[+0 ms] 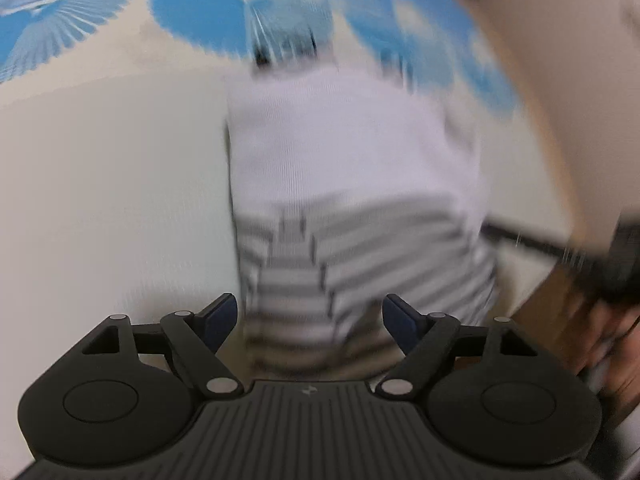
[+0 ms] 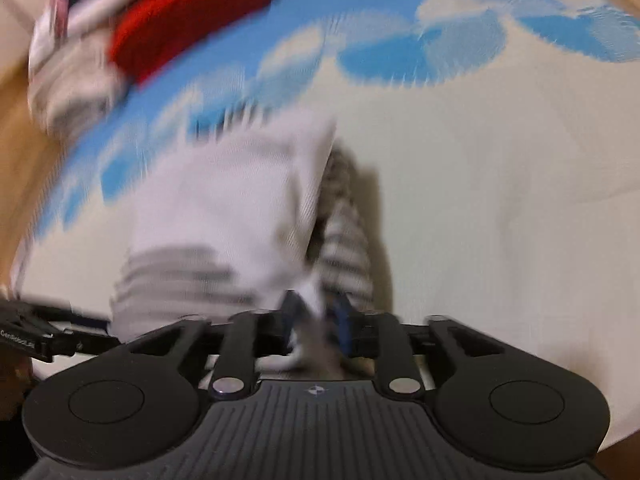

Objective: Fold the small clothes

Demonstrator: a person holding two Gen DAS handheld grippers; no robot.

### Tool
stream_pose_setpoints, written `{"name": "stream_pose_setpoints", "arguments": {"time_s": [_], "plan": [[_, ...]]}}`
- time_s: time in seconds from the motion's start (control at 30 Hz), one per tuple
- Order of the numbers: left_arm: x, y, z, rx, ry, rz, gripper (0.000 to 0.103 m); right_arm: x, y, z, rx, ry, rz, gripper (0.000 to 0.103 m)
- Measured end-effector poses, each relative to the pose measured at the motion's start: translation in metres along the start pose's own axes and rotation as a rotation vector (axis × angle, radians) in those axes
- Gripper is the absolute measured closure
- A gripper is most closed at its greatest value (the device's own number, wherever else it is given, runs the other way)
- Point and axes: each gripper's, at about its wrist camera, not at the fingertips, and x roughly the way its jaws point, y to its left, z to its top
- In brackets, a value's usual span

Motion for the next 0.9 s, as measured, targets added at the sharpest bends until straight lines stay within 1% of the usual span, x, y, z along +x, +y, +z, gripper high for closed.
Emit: {"name": "stream_pose_setpoints", "arguments": {"time_s": [0.07,0.1,0.13,0.2,0.23,0.3,0.37,0.4,0.43,0.47,0.5,0.57,0.6,0.63,0.7,0.8,0.87,0.9], "plan": [[-0.001,0.017,0.021,-0.093,-0.037,-0.043,0.017,-0.004,-0.006,0.008,0.093,-0.074,0.025,0.033],[0.004,0.026,0.031,-0.140,-0.041,-0.048,0.017,-0.002,-0.008,0.012,0.129,-0.096,0.027,0.029],[0.010,0.034,0.041,-0.181,-0.043,-0.043,0.017,0.004,-0.010,0.016,0.158,-0.110,0.022,0.028],[0.030,0.046,0.058,-0.232,-0.029,-0.030,0.017,0.018,-0.014,0.023,0.176,-0.094,-0.002,0.028],[0.041,0.050,0.064,-0.253,-0.018,-0.039,0.015,0.027,-0.014,0.025,0.180,-0.077,-0.007,0.028],[0.060,0.053,0.069,-0.299,0.004,-0.093,0.014,0.045,-0.014,0.029,0.189,-0.042,-0.023,0.028],[0.072,0.055,0.072,-0.304,-0.001,-0.125,0.014,0.060,-0.014,0.030,0.231,-0.003,-0.037,0.029],[0.076,0.055,0.070,-0.303,-0.009,-0.127,0.014,0.066,-0.017,0.029,0.257,0.006,-0.030,0.031],[0.080,0.055,0.069,-0.309,-0.015,-0.130,0.014,0.069,-0.017,0.029,0.280,0.009,-0.020,0.043],[0.084,0.055,0.068,-0.321,-0.019,-0.139,0.014,0.074,-0.018,0.030,0.296,0.014,-0.003,0.059],[0.085,0.054,0.068,-0.325,-0.024,-0.155,0.017,0.078,-0.017,0.029,0.303,0.015,0.007,0.066],[0.082,0.052,0.069,-0.278,-0.045,-0.139,0.029,0.082,-0.007,0.031,0.285,0.005,-0.008,0.076],[0.075,0.052,0.069,-0.249,-0.054,-0.131,0.045,0.083,-0.002,0.033,0.263,-0.002,-0.019,0.079],[0.067,0.050,0.071,-0.222,-0.063,-0.125,0.058,0.082,0.003,0.035,0.251,-0.010,-0.023,0.082],[0.042,0.051,0.077,-0.202,-0.112,-0.126,0.061,0.079,0.009,0.038,0.267,-0.043,-0.002,0.084],[-0.008,0.055,0.089,-0.128,-0.246,-0.075,0.061,0.071,0.026,0.049,0.271,-0.117,0.100,0.086],[-0.035,0.066,0.097,-0.102,-0.314,-0.030,0.058,0.069,0.046,0.053,0.250,-0.154,0.171,0.086],[-0.045,0.073,0.101,-0.097,-0.337,-0.004,0.052,0.072,0.057,0.054,0.235,-0.164,0.196,0.086]]}}
